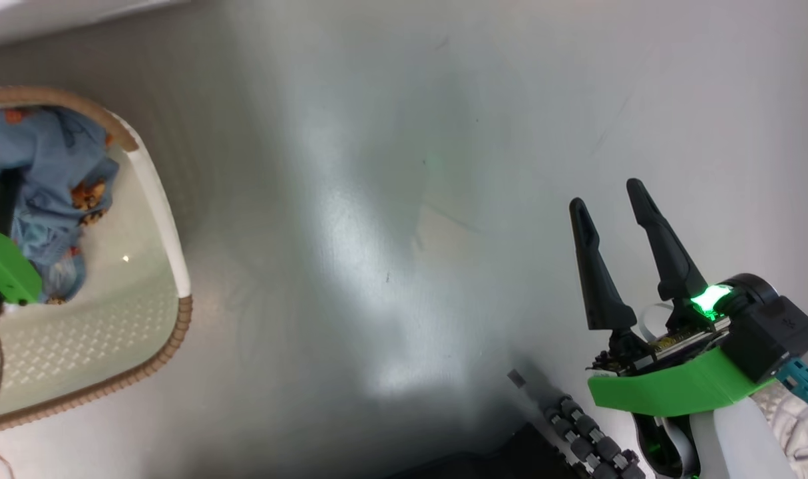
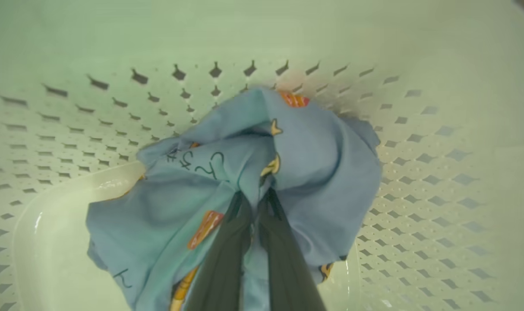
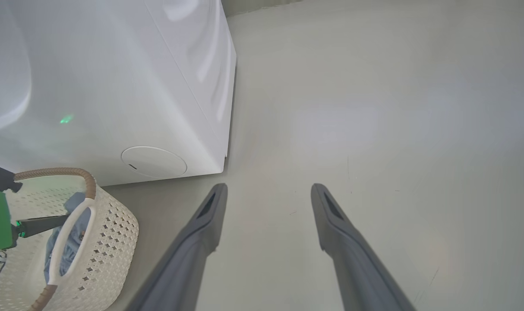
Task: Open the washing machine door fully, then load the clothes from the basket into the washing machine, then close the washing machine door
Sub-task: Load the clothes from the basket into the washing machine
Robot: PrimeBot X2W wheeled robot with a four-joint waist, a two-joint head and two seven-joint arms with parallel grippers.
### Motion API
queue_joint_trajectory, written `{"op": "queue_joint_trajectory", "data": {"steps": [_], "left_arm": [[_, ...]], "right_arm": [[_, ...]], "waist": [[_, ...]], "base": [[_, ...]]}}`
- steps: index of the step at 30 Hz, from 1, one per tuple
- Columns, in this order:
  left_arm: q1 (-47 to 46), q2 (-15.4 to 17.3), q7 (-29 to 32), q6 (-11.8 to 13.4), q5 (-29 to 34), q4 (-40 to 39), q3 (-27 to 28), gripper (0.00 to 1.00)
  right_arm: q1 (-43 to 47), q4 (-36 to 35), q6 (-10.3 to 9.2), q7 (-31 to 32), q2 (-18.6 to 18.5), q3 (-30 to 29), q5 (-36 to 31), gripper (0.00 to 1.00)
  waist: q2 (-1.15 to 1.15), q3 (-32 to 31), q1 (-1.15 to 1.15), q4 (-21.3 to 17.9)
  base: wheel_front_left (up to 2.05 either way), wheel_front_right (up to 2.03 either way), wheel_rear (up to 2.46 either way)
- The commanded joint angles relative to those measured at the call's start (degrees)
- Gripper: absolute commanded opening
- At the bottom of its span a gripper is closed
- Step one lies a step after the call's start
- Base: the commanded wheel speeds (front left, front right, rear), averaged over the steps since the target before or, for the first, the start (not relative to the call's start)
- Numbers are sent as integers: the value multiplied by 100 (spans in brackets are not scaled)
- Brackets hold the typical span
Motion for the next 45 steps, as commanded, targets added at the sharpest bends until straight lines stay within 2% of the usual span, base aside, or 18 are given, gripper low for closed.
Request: {"op": "queue_joint_trajectory", "data": {"steps": [1, 4, 7, 18, 34, 45], "left_arm": [[204, 214, -93, -18, -35, -28, 178, 0], [262, 190, -112, -18, -42, -65, 271, 0], [299, 182, -117, -18, 130, -196, 600, 0], [1140, -117, -120, -18, 1225, -689, 2189, 0], [2898, -1061, -120, -18, 3066, -1793, 4662, 0], [3866, -1679, -120, -18, 4185, -2901, 5800, 0]], "right_arm": [[126, -49, 35, -26, -46, 158, 121, 100], [72, 0, 35, -26, -46, 146, 110, 100], [11, 89, 35, -26, -46, 106, 97, 100], [-157, 366, 35, -26, -46, 68, 19, 100], [-83, 898, 35, -26, -46, -76, -194, 100], [124, 1228, 35, -26, -46, -190, -176, 100]], "waist": [[0, -235, 0, 100], [0, -355, 0, 148], [0, -523, 0, 239], [0, -1288, 0, 545], [0, -2764, 0, 1050], [0, -3707, 0, 1278]], "base": [[0, 0, 0], [0, 0, 0], [0, 0, 0], [0, 0, 0], [0, 0, 0], [0, 0, 0]]}}
